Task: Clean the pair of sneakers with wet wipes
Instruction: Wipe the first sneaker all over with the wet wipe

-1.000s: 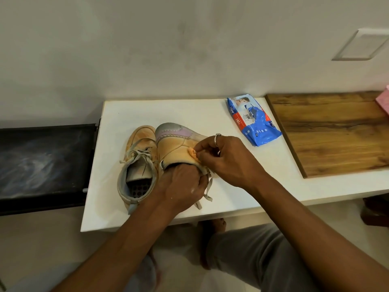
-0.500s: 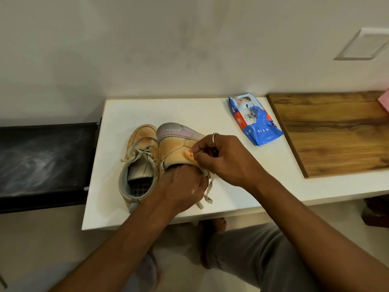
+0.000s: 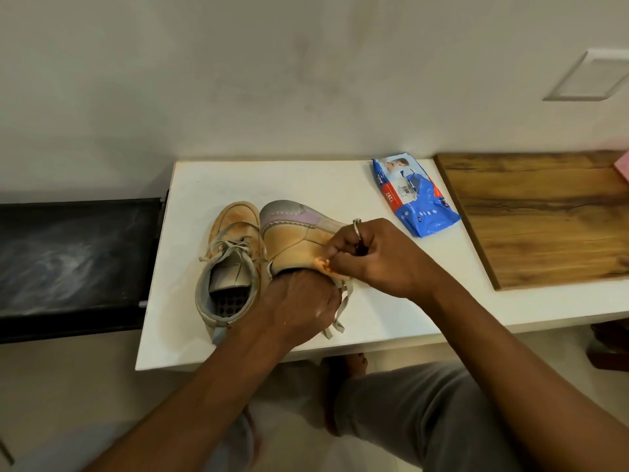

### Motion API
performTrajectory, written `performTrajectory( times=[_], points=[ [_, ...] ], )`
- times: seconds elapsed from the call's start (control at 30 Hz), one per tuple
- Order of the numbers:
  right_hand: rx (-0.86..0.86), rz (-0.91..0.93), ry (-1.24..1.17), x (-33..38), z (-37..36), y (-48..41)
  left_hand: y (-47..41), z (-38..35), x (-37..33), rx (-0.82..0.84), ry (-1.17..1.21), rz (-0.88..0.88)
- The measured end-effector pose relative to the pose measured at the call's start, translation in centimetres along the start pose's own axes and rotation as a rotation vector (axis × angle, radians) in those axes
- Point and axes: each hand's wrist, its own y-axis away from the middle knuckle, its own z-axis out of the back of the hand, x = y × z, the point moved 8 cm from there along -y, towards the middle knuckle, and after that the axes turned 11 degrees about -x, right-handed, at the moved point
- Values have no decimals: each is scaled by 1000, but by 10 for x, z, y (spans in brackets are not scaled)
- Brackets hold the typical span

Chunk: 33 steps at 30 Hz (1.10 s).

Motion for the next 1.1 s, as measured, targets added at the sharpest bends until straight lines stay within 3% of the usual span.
performTrajectory(
  times=[0.17, 0.33, 0.6, 0.77, 0.93, 1.1],
  points=[
    [-254, -84, 24, -20, 33, -2, -4, 1, 7, -9, 10, 70],
    [-298, -122, 96, -30, 27, -7, -5, 0, 4, -1, -20, 62],
    [-237, 30, 102, 4, -1, -9, -2, 1, 3, -3, 24, 64],
    [-243, -125, 264, -20, 20, -12, -2, -1, 5, 25, 6, 67],
    [-185, 46, 176, 8, -6, -7, -1, 2, 2, 2, 48, 56],
    [-230, -97, 324, -21, 16, -14, -2, 2, 4, 25, 17, 59]
  ],
)
